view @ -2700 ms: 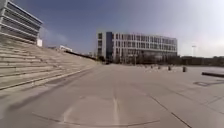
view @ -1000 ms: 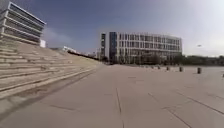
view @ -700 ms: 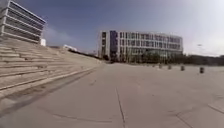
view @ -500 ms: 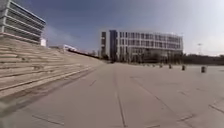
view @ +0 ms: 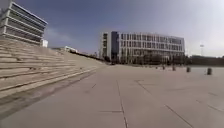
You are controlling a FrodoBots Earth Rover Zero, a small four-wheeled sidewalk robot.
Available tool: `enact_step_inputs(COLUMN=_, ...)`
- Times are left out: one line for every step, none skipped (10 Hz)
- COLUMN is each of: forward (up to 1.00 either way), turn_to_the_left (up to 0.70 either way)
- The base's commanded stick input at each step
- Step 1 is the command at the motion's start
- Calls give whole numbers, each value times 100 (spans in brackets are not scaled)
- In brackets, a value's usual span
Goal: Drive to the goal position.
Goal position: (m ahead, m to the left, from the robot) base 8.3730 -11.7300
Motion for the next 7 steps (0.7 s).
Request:
enact_step_inputs(forward=70, turn_to_the_left=-35)
enact_step_inputs(forward=70, turn_to_the_left=-35)
enact_step_inputs(forward=70, turn_to_the_left=-35)
enact_step_inputs(forward=70, turn_to_the_left=-35)
enact_step_inputs(forward=70, turn_to_the_left=-35)
enact_step_inputs(forward=70, turn_to_the_left=-34)
enact_step_inputs(forward=70, turn_to_the_left=-7)
